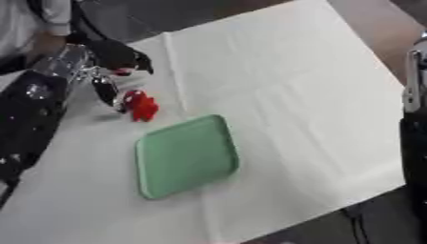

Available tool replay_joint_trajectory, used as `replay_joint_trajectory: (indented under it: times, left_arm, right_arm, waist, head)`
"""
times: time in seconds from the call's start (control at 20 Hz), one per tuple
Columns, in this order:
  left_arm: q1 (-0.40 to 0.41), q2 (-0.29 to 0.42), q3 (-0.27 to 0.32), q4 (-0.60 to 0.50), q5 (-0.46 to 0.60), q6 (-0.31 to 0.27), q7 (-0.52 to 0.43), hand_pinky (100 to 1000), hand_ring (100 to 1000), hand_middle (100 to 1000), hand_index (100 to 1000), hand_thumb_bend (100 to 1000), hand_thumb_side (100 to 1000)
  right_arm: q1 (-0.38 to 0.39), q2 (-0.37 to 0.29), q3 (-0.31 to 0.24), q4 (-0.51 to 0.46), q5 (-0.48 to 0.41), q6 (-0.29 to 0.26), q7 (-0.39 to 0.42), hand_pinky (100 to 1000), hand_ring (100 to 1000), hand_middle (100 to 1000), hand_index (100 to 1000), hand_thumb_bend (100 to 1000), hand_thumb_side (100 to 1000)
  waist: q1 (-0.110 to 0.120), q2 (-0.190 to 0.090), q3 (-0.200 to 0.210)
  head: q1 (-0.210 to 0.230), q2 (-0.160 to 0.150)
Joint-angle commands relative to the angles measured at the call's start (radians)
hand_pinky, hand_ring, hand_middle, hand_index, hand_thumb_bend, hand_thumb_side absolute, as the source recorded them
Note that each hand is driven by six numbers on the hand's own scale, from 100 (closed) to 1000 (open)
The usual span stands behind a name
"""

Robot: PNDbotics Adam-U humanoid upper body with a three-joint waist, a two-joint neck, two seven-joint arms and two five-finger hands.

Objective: Pick up objects on the table and place them in the box.

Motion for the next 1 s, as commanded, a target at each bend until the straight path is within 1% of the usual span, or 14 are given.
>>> replay_joint_trajectory:
  times: [0.05, 0.1, 0.35, 0.55, 0.6, 0.65, 0.7, 0.75, 0.8, 0.85, 0.9, 0.95, 1.0]
  left_arm:
    - [-0.013, 0.011, 0.015, 0.013, 0.030, 0.004, -0.025, 736, 756, 856, 907, 716, 279]
    - [-0.012, 0.009, 0.017, 0.021, 0.043, 0.006, -0.037, 722, 741, 834, 901, 709, 281]
    - [-0.004, 0.000, 0.019, 0.045, 0.126, 0.010, -0.088, 704, 720, 820, 898, 704, 281]
    - [0.002, -0.003, 0.015, 0.045, 0.152, 0.015, -0.111, 685, 701, 806, 879, 681, 273]
    - [0.002, -0.002, 0.014, 0.044, 0.155, 0.016, -0.113, 624, 641, 770, 845, 654, 264]
    - [0.002, -0.001, 0.013, 0.041, 0.156, 0.017, -0.112, 573, 605, 751, 824, 634, 256]
    - [0.002, 0.001, 0.012, 0.037, 0.156, 0.018, -0.110, 488, 542, 708, 783, 582, 252]
    - [0.002, 0.004, 0.011, 0.031, 0.153, 0.021, -0.104, 430, 510, 681, 756, 557, 243]
    - [0.003, 0.006, 0.009, 0.026, 0.149, 0.023, -0.097, 339, 458, 644, 718, 511, 219]
    - [0.003, 0.009, 0.007, 0.017, 0.145, 0.022, -0.084, 288, 421, 615, 685, 477, 199]
    - [0.004, 0.011, 0.005, 0.012, 0.140, 0.020, -0.070, 247, 386, 586, 647, 434, 182]
    - [0.004, 0.013, 0.003, 0.005, 0.139, 0.011, -0.051, 232, 373, 569, 621, 411, 170]
    - [0.005, 0.016, 0.001, 0.002, 0.140, 0.000, -0.032, 228, 378, 560, 598, 403, 160]
  right_arm:
    - [-0.022, 0.003, -0.001, -0.010, -0.003, 0.002, 0.000, 231, 381, 428, 485, 106, 363]
    - [-0.022, 0.004, -0.002, -0.010, -0.003, 0.002, 0.000, 231, 381, 428, 485, 103, 368]
    - [-0.024, 0.005, -0.002, -0.010, -0.005, 0.001, 0.000, 231, 382, 429, 485, 103, 368]
    - [-0.026, 0.006, -0.002, -0.010, -0.005, 0.001, 0.000, 231, 382, 429, 486, 103, 369]
    - [-0.026, 0.006, -0.002, -0.010, -0.005, 0.001, 0.000, 231, 382, 430, 486, 103, 369]
    - [-0.026, 0.006, -0.002, -0.010, -0.005, 0.000, 0.000, 231, 382, 430, 486, 104, 369]
    - [-0.026, 0.006, -0.002, -0.010, -0.005, 0.000, 0.000, 231, 382, 430, 486, 104, 369]
    - [-0.026, 0.005, -0.002, -0.010, -0.005, 0.000, 0.000, 231, 382, 430, 486, 103, 369]
    - [-0.026, 0.005, -0.002, -0.010, -0.005, 0.000, 0.000, 231, 382, 429, 486, 103, 369]
    - [-0.025, 0.005, -0.002, -0.010, -0.005, 0.000, 0.000, 231, 382, 429, 486, 103, 368]
    - [-0.025, 0.004, -0.002, -0.010, -0.005, 0.000, 0.000, 230, 381, 429, 486, 103, 369]
    - [-0.025, 0.003, -0.001, -0.010, -0.005, 0.000, 0.001, 230, 381, 429, 486, 103, 368]
    - [-0.024, 0.002, -0.001, -0.010, -0.005, 0.000, 0.001, 230, 381, 429, 486, 103, 368]
  waist:
    - [-0.004, -0.013, -0.001]
    - [-0.004, -0.012, -0.001]
    - [-0.003, -0.011, -0.003]
    - [-0.001, -0.010, -0.005]
    - [-0.001, -0.010, -0.005]
    - [0.000, -0.010, -0.005]
    - [0.000, -0.010, -0.005]
    - [0.000, -0.011, -0.004]
    - [0.000, -0.011, -0.004]
    - [0.000, -0.011, -0.003]
    - [0.000, -0.011, -0.002]
    - [-0.001, -0.011, -0.001]
    - [-0.001, -0.011, 0.000]
  head:
    - [0.012, -0.013]
    - [0.012, -0.014]
    - [0.013, -0.013]
    - [0.013, -0.012]
    - [0.014, -0.011]
    - [0.014, -0.010]
    - [0.014, -0.009]
    - [0.014, -0.009]
    - [0.015, -0.008]
    - [0.015, -0.007]
    - [0.015, -0.007]
    - [0.014, -0.007]
    - [0.014, -0.006]
